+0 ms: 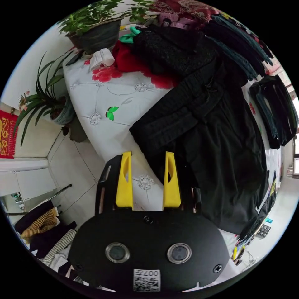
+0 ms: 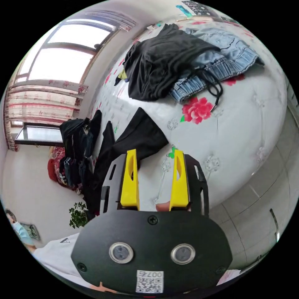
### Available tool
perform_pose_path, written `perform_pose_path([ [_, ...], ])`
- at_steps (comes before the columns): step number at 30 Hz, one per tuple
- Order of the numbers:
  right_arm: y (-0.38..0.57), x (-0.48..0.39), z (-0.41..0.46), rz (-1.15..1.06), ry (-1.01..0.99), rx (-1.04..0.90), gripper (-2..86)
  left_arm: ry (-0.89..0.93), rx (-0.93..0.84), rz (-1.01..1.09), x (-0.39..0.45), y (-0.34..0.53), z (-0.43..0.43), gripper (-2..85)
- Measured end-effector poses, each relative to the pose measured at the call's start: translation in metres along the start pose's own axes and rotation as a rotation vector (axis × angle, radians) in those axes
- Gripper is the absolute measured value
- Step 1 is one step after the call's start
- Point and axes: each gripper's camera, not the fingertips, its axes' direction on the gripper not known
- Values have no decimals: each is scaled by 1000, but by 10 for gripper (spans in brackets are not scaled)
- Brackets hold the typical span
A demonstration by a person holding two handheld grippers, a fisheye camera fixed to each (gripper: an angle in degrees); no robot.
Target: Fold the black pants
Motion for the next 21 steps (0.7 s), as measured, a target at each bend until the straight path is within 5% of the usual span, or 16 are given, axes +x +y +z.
perform_pose_path([
  [5,5,5,66,118,-126,77,64,-89,-28,152,20,-10,-2,60],
  [10,9,9,48,156,-319,213,9,176,29,199,-20,3,-35,24],
  [15,61,-34,3,-78,209,100,18,186,21,170,-78,39,-60,36],
  [19,95,-45,4,14,363,238,45,163,-71,80,-100,52,-31,60],
  [21,97,-94,32,-123,321,300,64,195,-52,28,-103,51,-32,72],
])
